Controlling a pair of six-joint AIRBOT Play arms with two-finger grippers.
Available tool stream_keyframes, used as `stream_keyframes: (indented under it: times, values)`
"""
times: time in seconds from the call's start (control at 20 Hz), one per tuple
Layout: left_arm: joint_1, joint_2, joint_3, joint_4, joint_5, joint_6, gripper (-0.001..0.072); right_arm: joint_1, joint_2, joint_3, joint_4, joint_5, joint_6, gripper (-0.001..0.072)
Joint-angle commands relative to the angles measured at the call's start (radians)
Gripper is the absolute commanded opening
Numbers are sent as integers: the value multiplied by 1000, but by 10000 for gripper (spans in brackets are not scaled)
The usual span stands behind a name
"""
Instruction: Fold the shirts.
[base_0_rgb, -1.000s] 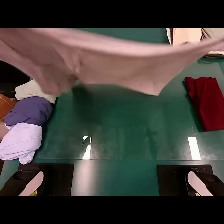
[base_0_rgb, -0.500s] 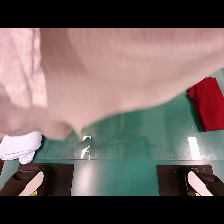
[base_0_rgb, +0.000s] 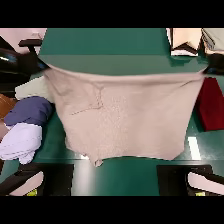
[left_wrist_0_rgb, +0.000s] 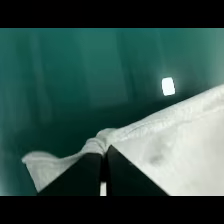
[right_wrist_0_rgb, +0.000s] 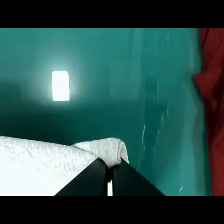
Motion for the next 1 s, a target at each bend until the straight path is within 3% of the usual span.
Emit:
stream_keyframes:
  times: [0.0,0.1,0.25,0.45,0.65,0.95]
  values:
    - [0,-238,-75,-22,83,58,25,27,-226,-44,-18,-61,-6,10]
    - [1,-380,-5,-64,157,105,24,27,-341,38,-16,-114,-10,11]
    - [1,-525,164,-69,184,108,25,27,-466,199,-15,-178,-18,12]
    - [1,-557,280,-46,142,153,25,27,-518,328,-17,-148,-68,12]
    - [1,-556,231,22,-43,177,25,27,-412,131,-26,-167,-81,12]
    - [1,-556,2,31,-10,175,25,27,-290,-197,-14,-248,-77,13]
